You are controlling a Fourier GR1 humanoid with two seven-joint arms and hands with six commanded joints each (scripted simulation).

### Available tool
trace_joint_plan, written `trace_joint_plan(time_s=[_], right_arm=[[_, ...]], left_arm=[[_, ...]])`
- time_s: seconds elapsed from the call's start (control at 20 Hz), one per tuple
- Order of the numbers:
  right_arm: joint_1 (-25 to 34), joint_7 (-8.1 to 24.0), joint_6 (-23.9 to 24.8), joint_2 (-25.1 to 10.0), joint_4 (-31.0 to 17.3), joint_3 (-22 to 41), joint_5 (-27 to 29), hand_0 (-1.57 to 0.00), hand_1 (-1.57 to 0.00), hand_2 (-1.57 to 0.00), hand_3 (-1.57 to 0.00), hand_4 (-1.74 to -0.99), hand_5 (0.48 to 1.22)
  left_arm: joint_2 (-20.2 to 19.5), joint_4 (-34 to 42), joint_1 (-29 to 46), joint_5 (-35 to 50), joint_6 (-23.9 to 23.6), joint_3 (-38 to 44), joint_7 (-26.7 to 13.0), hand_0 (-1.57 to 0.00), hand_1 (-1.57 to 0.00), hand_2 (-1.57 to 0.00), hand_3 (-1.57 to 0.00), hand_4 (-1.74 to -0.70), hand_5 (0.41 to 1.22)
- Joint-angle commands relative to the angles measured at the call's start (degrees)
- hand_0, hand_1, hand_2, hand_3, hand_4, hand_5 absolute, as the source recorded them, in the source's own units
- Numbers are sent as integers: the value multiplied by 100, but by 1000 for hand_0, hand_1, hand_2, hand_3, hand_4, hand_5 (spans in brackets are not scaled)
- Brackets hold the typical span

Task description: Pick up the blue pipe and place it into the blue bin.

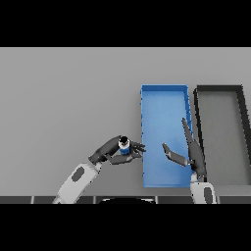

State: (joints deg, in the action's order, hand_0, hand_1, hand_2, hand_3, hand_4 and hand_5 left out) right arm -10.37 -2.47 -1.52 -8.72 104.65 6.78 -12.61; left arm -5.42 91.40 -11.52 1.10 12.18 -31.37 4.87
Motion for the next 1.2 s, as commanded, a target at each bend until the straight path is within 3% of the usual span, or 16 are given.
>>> trace_joint_plan(time_s=[0.0,0.15,0.25,0.35,0.5,0.7,0.85,1.0,1.15], right_arm=[[-14,-235,-155,-16,153,-63,310,1,-22,-30,1,-1166,571],[231,-282,-654,-259,567,-145,1002,1,-11,-20,1,-1169,597],[429,94,-1022,-658,976,-148,1337,1,-6,-12,1,-1165,589],[764,733,-1327,-937,1316,-19,1722,1,-4,-8,1,-1177,567],[1177,1383,-1637,-1249,1565,272,1829,1,-1,-3,1,-1205,539],[1544,1757,-1967,-1285,1583,641,1936,1,0,-1,1,-1256,523],[1909,2141,-2025,-1159,1578,916,2060,1,0,0,1,-1239,522],[2294,2236,-2267,-1094,1471,1117,2334,1,1,1,1,-1220,525],[2668,2552,-2389,-967,1328,1374,2406,1,1,1,1,-1201,514]], left_arm=[[-38,22,9,4,21,51,-2,-1571,-1571,-1571,-1571,-1475,1221],[18,15,18,-63,85,85,-40,-1571,-1571,-1571,-1571,-1475,1221],[36,15,64,-156,125,79,-17,-1571,-1571,-1571,-1571,-1474,1221],[53,116,90,-167,150,112,-56,-1571,-1571,-1571,-1571,-1473,1221],[100,100,35,-188,215,198,-185,-1571,-1571,-1571,-1571,-1473,1221],[149,59,71,-360,288,188,-77,-1571,-1571,-1571,-1571,-1474,1221],[216,79,28,-391,298,268,-189,-1571,-1571,-1571,-1571,-1475,1221],[231,147,120,-416,413,273,-202,-1571,-1571,-1571,-1571,-1476,1221],[302,159,85,-369,565,325,-217,-1571,-1571,-1571,-1571,-1474,1221]])
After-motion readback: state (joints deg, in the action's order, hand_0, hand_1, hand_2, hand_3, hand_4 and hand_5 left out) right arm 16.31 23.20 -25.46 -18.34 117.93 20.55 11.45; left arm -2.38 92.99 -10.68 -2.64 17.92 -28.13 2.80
